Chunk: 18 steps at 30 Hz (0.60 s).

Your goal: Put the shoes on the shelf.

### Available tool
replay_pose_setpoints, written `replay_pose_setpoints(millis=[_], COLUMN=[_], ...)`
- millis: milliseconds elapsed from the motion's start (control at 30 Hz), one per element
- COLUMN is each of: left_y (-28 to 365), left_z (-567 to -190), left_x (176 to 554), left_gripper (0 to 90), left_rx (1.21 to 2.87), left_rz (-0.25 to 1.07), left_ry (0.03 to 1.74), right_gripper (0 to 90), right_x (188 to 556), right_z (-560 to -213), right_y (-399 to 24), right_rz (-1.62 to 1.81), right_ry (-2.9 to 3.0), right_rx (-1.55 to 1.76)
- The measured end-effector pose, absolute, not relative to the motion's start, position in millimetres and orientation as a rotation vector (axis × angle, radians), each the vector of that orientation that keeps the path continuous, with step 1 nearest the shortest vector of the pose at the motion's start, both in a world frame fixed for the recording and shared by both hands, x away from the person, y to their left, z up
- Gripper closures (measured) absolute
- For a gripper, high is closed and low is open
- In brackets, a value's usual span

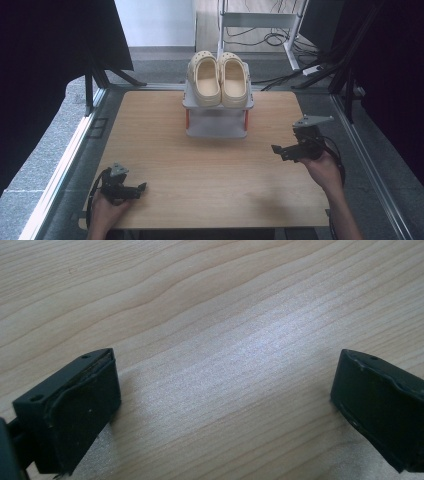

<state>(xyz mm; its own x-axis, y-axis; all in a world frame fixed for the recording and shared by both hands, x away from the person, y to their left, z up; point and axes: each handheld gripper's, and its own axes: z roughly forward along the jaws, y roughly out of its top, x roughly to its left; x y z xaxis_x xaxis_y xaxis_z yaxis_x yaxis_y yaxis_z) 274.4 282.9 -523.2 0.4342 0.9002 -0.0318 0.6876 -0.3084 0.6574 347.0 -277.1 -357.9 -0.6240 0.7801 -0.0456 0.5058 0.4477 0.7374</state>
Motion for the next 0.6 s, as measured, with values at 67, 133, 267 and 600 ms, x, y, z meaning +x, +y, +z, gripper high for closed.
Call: replay_pose_setpoints(millis=[67, 133, 267, 600], left_y=[282, 282, 280, 277], left_z=[-523, -523, -523, -523], left_x=[274, 274, 275, 275], left_gripper=[0.0, 0.0, 0.0, 0.0], left_rx=[2.092, 2.093, 2.097, 2.101], left_rz=[0.457, 0.459, 0.454, 0.452], left_ry=[1.33, 1.327, 1.321, 1.312], right_gripper=[0.1, 0.0, 0.0, 0.0], right_x=[344, 341, 336, 329], right_z=[-365, -372, -391, -446], right_y=[-279, -281, -281, -280], right_rz=[0.997, 0.985, 0.981, 0.988], right_ry=[2.321, 2.319, 2.311, 2.306], right_rx=[1.096, 1.105, 1.111, 1.151])
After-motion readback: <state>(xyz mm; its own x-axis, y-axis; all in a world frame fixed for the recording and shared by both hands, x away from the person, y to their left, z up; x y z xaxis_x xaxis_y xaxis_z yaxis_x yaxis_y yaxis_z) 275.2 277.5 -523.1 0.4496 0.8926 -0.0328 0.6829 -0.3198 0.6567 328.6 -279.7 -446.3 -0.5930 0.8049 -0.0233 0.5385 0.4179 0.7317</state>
